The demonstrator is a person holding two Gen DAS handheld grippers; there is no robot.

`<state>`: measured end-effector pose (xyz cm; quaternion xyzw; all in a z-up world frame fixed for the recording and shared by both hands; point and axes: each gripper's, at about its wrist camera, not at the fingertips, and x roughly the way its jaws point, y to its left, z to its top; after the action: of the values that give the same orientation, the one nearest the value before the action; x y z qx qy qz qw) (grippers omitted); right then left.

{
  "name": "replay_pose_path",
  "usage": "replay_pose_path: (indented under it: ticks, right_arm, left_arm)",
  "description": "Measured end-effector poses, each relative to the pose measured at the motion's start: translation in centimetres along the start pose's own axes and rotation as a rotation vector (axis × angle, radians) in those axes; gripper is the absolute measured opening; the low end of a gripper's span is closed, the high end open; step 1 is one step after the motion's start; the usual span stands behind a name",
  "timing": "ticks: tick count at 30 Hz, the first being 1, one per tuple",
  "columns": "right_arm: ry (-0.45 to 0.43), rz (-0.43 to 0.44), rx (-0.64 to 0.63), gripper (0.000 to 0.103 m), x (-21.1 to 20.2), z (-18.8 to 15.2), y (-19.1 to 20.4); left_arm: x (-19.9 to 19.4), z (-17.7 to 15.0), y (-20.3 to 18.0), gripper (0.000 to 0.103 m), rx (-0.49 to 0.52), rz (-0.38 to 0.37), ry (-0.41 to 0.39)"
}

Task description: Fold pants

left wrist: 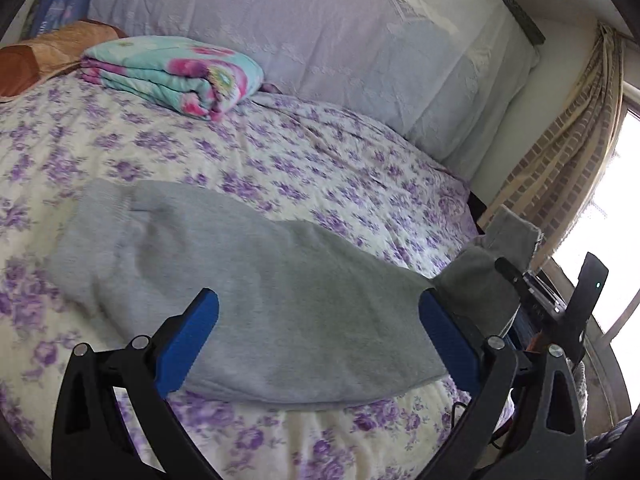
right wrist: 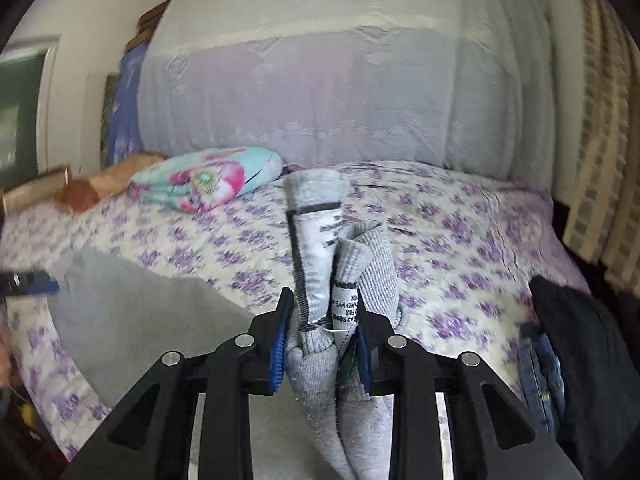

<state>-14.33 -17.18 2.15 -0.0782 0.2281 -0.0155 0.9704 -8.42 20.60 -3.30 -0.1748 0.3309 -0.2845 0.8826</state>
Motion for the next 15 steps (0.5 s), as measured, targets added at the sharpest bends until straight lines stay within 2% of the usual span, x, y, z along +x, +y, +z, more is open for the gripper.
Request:
replay_pose_path:
  ticks: [2,4,5,7,9,11,12,13,15]
  right_arm:
    - [0.057,-0.018,-0.192,0.028,2.4,-1.0,5.2]
    - [0.148,0.017,-0.333,0.031,4.7,-2.8,9.3]
    - [0.196,0.06,-0.372,0.035,5.5,-3.8,10.7]
    - [0.211,0.087,-0.41,0.042,5.1,-4.8,12.3]
    - [0.191,0.14,-0.374,0.048,3.4,-4.2,12.0]
    - [0.154,0.247,-0.267,0.058,1.1,-2.6,10.2]
    - [0.134,0.281,-0.212,0.06,0.3,-1.8,9.5]
    - [0.117,0.294,-0.149,0.06,-0.3,-0.9,8.2]
    - [0.1,0.235,-0.037,0.06,-0.2,0.4,5.7]
  left_arm:
    - [-1.3,-0.1,1.7,0.098,-0.031,0.03,-0.018]
    - [-2.2,-0.4,3.2,0.098,-0.066,0.056,-0.028]
    - [-2.5,-0.6,3.9,0.098,-0.082,0.064,-0.028]
    - [-2.8,-0.9,5.1,0.098,-0.114,0.077,-0.026]
    - [-2.9,-1.2,6.0,0.098,-0.137,0.083,-0.028]
    - [-2.8,-1.3,6.8,0.098,-0.163,0.074,-0.031]
    - [-2.6,-1.3,7.1,0.098,-0.176,0.064,-0.029]
    - [-2.4,-1.4,7.4,0.098,-0.187,0.055,-0.024]
    - [-1.8,-1.6,7.6,0.098,-0.203,0.047,-0.011]
